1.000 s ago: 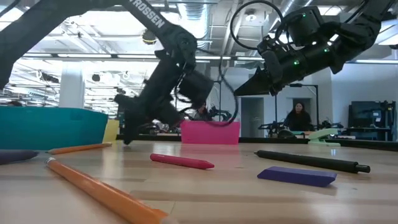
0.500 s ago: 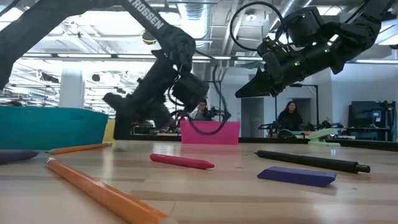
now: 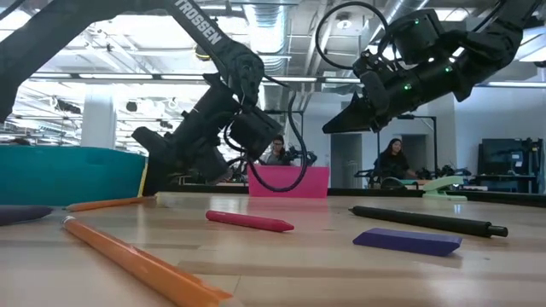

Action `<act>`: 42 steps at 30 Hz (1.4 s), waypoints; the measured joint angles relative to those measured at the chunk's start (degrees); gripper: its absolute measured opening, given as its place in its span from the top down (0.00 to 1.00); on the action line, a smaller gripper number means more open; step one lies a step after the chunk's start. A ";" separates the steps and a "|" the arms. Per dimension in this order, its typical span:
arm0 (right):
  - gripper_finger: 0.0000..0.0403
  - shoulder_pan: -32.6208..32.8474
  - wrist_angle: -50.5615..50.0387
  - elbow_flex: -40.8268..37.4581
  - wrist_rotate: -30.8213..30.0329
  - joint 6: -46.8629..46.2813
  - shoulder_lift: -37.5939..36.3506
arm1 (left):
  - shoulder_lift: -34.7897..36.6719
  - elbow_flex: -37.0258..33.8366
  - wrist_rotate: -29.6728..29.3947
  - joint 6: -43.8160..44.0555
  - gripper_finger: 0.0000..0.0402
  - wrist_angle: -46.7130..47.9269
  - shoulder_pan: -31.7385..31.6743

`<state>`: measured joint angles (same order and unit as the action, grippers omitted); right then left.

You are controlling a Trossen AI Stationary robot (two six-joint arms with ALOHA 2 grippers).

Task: Sort crayons/erasers/pens/pencils in bins
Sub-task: Put the yellow pencil into the blue bin

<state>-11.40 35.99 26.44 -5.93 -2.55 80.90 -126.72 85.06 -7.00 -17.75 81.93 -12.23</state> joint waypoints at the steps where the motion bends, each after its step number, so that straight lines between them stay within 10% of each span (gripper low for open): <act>1: 1.00 0.00 0.02 0.00 0.00 0.00 0.00 | 0.00 0.02 0.16 -0.02 1.00 -0.47 0.03; 19: 1.00 0.00 -0.80 0.00 0.00 0.99 0.00 | 1.01 11.54 6.52 3.62 1.00 -6.72 4.14; 32: 1.00 -0.01 4.86 -4.22 0.02 2.58 -0.04 | 21.40 -7.74 6.79 29.06 0.99 -21.46 5.87; 42: 1.00 -0.02 5.66 -4.20 0.07 2.56 -0.04 | 20.94 -14.07 8.22 37.55 0.68 -29.65 7.49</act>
<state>-11.42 41.65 22.24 -5.86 0.01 80.86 -105.78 70.98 1.22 19.80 52.28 -4.75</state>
